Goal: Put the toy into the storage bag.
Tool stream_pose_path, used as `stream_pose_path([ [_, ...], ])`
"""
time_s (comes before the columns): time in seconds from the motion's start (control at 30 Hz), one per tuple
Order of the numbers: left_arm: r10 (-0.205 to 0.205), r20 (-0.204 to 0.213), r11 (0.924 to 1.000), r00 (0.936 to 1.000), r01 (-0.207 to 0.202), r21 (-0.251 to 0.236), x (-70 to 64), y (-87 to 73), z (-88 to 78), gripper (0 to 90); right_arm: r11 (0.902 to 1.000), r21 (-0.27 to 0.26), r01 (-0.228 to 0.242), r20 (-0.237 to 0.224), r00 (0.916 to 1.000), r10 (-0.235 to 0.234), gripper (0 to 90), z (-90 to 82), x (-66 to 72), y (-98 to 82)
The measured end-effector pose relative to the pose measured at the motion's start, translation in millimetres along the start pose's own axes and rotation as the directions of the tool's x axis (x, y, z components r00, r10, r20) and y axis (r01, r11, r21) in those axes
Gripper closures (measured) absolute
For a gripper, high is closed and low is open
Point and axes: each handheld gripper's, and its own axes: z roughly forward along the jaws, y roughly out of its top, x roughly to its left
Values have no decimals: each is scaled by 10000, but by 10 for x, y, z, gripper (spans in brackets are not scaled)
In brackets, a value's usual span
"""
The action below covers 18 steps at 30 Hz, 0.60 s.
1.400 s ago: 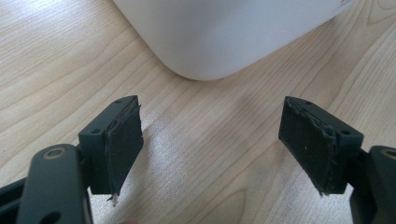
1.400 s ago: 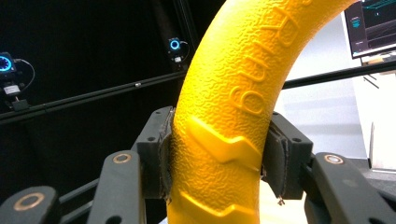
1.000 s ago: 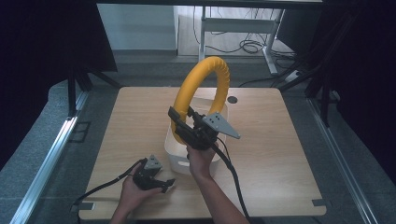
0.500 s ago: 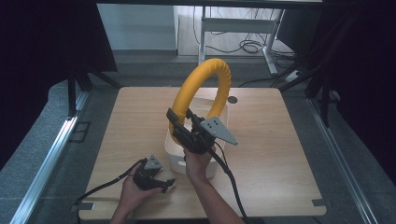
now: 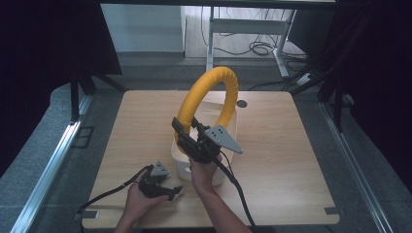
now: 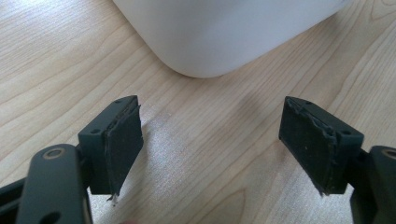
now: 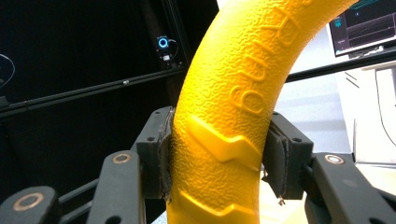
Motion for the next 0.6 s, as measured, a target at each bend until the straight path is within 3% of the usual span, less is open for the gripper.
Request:
stream_pose_path([
  [0.6, 1, 8, 10000, 10000, -1, 45, -2, -4, 13, 215, 9979, 626, -162, 164, 9998, 152, 487, -28, 10, -219],
])
